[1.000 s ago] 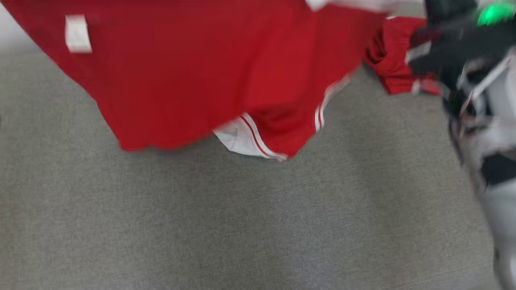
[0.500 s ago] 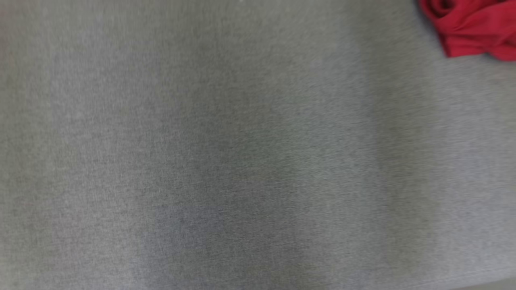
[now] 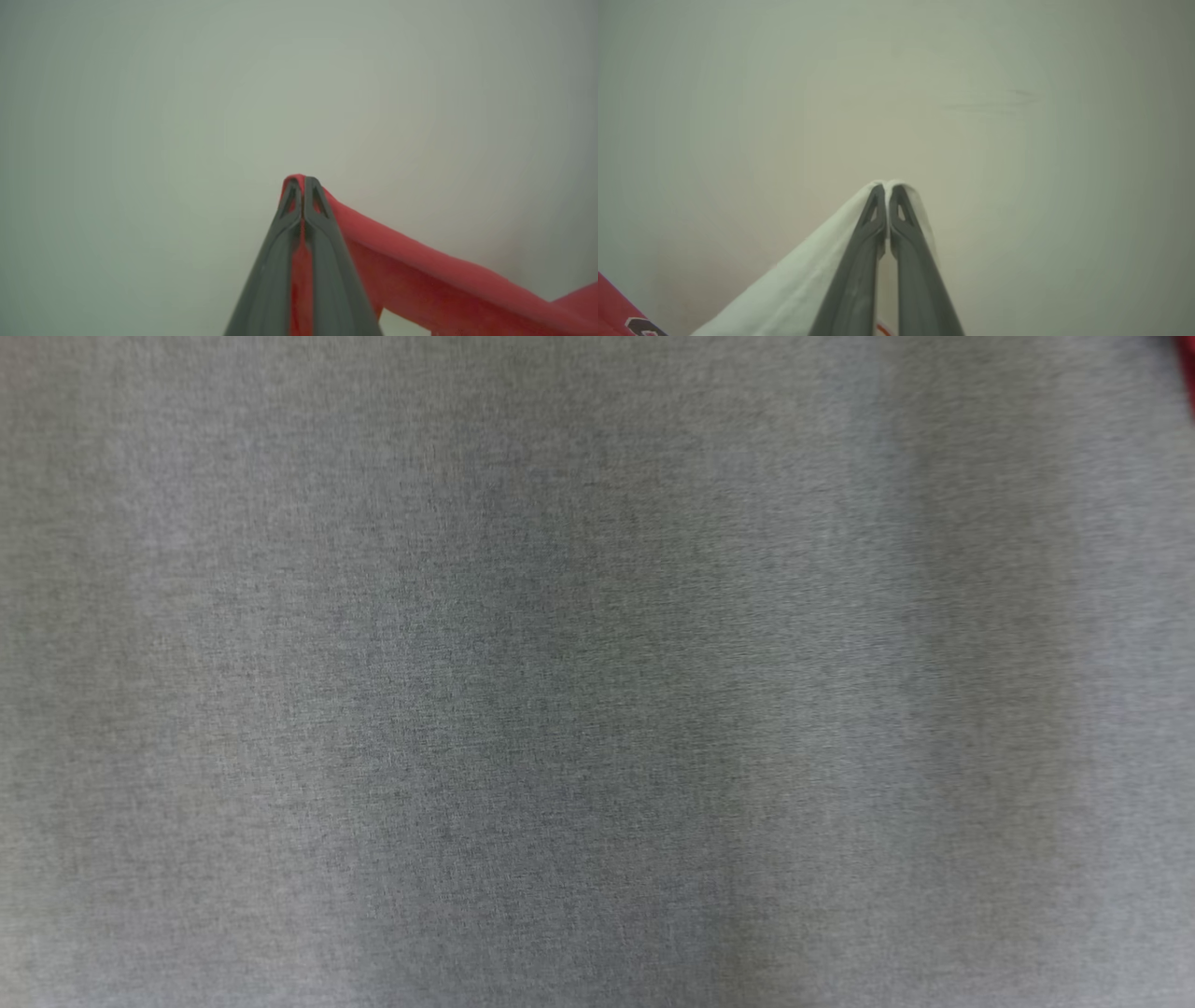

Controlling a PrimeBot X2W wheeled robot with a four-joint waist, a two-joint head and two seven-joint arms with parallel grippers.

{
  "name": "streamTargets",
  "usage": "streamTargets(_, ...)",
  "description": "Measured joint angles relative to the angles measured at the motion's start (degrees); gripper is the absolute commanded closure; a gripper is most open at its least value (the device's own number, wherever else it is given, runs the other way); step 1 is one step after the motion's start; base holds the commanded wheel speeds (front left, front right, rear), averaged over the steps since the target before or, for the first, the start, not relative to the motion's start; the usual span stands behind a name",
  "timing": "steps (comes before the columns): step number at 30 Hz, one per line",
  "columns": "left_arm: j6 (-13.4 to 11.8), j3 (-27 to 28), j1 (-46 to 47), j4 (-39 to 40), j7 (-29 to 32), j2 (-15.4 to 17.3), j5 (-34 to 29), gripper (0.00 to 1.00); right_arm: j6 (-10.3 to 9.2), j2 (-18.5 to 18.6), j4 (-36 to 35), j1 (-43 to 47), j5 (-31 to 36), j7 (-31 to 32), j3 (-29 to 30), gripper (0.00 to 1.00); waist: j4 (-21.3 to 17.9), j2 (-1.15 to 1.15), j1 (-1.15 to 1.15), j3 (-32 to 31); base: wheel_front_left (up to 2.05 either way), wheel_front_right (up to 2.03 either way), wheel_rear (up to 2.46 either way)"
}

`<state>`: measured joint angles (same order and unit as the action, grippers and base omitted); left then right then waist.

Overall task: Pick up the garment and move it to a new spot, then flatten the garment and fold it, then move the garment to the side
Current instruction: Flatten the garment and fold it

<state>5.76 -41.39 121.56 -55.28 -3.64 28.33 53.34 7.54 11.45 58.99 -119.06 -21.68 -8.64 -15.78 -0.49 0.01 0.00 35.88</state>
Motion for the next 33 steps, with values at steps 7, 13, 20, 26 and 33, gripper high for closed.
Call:
streamTargets(7, 1.38, 0.24, -7.71, -2.66, -5.38, -0.99, 3.57, 1.00, 0.00, 0.20, 0.02, 5.14, -3.71, -2.78, -4.65, 1.00, 0.25, 0.00, 0.01, 1.18, 0.00, 0.00, 0.00)
streamTargets(13, 1.64, 0.76, -21.43, 5.56, -9.96, -0.33, 9.74, 1.00, 0.00, 4.82, -8.65, 19.35, -12.14, -4.37, -10.92, 1.00, -0.08, 0.00, 0.00, -1.53, 0.00, 0.00, 0.00)
streamTargets(20, 0.47, 11.34, -51.31, 23.83, -11.35, 2.35, 14.28, 1.00, 0.00, 16.14, -26.63, 49.76, -23.16, -5.54, -10.92, 1.00, -0.03, 0.00, -0.01, -8.57, 0.00, 0.00, 0.00)
streamTargets(26, -4.15, 21.38, -80.34, 39.94, -11.39, -3.04, 10.98, 1.00, 0.00, 18.97, -35.20, 77.05, -25.63, -5.83, -4.82, 1.00, 0.50, -0.02, -0.02, -14.17, 0.00, 0.00, 0.00)
streamTargets(33, -5.79, 26.44, -103.33, 46.60, -11.39, -9.40, 6.72, 1.00, 0.00, 15.79, -42.55, 99.44, -21.20, -3.97, 2.63, 1.00, 1.10, -0.02, -0.03, -19.59, 0.00, 0.00, 0.00)
